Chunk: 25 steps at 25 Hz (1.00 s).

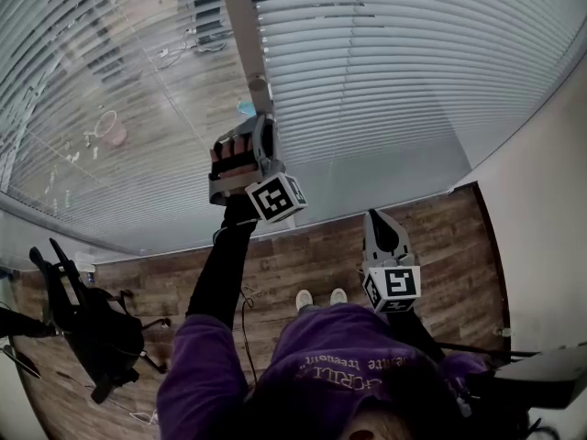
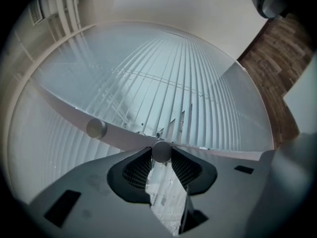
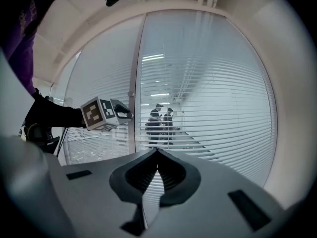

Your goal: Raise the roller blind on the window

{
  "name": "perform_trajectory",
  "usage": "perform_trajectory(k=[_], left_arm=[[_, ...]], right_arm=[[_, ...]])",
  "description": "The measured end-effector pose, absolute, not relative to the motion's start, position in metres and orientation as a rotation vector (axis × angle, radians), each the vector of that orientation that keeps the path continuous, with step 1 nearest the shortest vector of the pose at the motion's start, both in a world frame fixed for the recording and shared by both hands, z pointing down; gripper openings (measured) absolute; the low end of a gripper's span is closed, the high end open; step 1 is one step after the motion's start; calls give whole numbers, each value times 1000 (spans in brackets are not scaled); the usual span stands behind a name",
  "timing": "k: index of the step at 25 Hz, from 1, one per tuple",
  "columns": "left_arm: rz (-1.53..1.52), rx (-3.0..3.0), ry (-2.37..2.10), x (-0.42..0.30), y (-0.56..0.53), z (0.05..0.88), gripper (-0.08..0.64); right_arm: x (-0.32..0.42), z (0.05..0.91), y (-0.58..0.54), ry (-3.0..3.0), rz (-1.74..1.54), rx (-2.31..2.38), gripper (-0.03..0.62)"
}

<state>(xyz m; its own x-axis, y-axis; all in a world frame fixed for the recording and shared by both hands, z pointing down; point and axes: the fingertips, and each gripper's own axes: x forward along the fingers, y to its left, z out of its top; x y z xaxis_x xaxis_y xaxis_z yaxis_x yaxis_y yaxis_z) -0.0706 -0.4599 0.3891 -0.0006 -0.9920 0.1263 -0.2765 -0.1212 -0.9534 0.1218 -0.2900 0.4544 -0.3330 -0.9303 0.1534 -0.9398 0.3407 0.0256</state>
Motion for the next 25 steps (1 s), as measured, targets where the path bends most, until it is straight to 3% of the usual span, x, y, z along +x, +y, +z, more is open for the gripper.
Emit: perform_trajectory(k=[11, 25], left_arm=[[-717, -1941, 2042, -83, -463, 398, 127], [-397, -2148, 2175, -78, -465, 385, 127]], right_arm=[[126, 456, -291, -2445, 101, 1732, -2], [130, 456, -293, -2436, 101, 1733, -2]])
